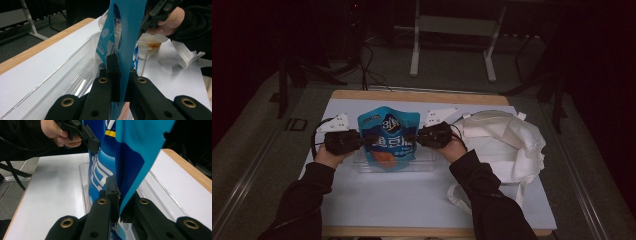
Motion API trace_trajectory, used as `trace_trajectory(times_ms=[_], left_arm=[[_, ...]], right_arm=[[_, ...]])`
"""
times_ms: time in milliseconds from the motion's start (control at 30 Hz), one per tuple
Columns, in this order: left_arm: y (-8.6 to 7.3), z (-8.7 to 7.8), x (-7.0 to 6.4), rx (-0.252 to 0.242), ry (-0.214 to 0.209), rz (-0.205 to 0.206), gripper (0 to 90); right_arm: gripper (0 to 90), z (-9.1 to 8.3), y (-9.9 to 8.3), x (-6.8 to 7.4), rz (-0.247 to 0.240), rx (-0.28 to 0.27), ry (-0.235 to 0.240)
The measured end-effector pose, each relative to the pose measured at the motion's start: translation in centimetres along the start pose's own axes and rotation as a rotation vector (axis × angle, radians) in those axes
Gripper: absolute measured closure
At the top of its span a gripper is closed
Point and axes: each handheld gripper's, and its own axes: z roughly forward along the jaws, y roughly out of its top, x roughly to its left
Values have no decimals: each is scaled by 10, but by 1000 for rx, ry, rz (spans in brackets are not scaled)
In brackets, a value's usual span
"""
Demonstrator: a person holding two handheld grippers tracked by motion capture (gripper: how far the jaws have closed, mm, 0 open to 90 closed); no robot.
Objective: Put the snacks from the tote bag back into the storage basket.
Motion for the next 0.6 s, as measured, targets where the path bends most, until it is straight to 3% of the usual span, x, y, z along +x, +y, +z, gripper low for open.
trace_trajectory(times_ms=[333, 433, 600], left_arm=[[2, 0, -6, 21, 49, -7, 869], [3, 0, -7, 36, 67, -15, 787], [7, -1, -8, 36, 108, -39, 542]], right_arm=[[823, -1, 2, -1, 7, 9, -16], [773, -4, 3, -2, 14, -1, -19], [562, -8, 6, -3, 27, -15, -41]])
